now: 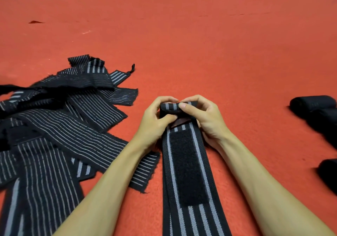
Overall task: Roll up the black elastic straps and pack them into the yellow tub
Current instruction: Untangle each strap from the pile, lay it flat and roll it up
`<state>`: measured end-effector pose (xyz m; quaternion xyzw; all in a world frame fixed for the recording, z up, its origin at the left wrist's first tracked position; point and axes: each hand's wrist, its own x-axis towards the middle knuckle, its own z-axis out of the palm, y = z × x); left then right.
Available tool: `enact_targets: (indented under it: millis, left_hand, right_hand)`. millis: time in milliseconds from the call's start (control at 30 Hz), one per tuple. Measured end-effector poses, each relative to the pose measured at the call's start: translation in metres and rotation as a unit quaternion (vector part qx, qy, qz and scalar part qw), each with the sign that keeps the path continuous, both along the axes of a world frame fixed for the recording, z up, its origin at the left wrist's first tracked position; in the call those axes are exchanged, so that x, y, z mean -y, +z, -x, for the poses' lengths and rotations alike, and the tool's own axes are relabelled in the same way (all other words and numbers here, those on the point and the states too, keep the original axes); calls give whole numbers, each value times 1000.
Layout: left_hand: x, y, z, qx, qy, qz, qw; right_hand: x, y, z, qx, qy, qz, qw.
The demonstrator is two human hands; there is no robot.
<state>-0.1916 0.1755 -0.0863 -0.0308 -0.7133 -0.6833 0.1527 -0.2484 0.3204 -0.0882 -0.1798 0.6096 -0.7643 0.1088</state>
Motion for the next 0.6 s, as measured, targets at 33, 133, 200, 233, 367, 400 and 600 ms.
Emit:
enact_targets:
  millis: [33, 133, 200, 233, 367, 400, 600]
  left_hand:
    - [-1, 1, -1, 22, -24, -34, 999]
    - [-2, -1, -2, 85, -54, -131, 986]
    - [-4, -1, -1, 102, -22, -97, 990]
    - [-4, -1, -1, 102, -7, -72, 992]
    - [-4, -1, -1, 86, 9, -16, 996]
    - [-4, -1, -1, 79, 4, -20, 997]
    - [1, -4, 0, 8, -4, -19, 1000]
  right_hand:
    - [-1, -1, 0, -13, -2, -3, 1000]
    - [-2, 0, 0, -28, 1, 12, 1000]
    - [-4, 1, 1, -30, 12, 24, 999]
    - [-4, 1, 0, -32, 19, 27, 999]
    - [-7, 0, 1, -50, 14, 28, 998]
    - [-7, -1, 1, -49, 14, 31, 998]
    - [-6, 3, 0, -7, 16, 12, 1000]
